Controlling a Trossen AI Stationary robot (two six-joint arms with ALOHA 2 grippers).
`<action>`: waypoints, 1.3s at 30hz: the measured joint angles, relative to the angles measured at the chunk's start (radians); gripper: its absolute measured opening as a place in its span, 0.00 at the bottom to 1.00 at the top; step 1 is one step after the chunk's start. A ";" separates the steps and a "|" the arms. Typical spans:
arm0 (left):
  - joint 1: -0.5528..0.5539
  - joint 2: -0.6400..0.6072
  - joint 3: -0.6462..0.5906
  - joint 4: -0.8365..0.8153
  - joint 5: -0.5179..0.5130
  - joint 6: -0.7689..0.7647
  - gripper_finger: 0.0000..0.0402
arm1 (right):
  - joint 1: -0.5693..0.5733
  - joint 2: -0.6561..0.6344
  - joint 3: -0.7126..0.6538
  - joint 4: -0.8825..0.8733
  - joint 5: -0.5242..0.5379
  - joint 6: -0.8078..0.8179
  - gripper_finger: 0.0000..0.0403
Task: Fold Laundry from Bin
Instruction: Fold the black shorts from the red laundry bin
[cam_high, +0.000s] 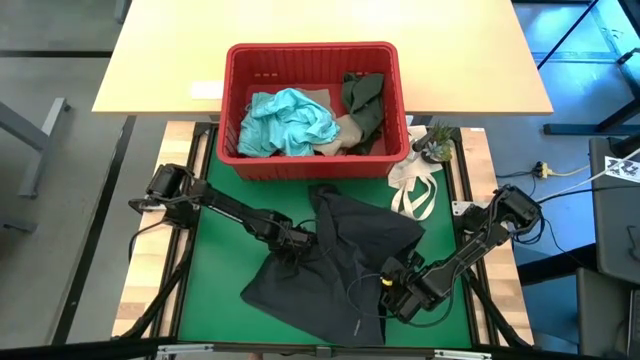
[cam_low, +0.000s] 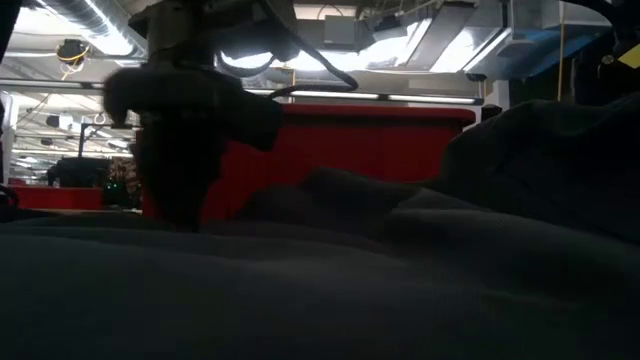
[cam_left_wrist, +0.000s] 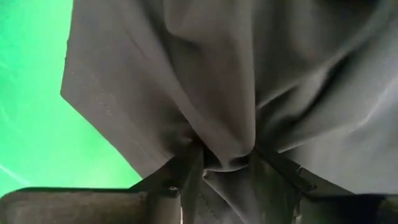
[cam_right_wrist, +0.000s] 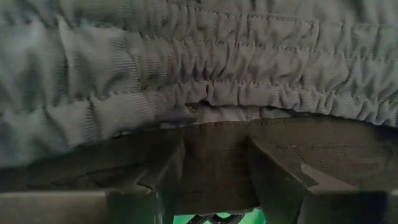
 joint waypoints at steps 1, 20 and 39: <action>-0.006 0.000 0.000 -0.003 0.005 -0.011 0.31 | 0.000 0.000 0.000 0.000 0.000 0.000 0.45; -0.058 0.002 -0.001 -0.161 0.040 -0.046 0.31 | 0.001 0.000 0.000 0.000 -0.003 -0.001 0.45; -0.056 0.003 -0.005 -0.283 -0.045 -0.039 0.31 | 0.002 -0.030 0.018 -0.017 0.014 -0.007 0.45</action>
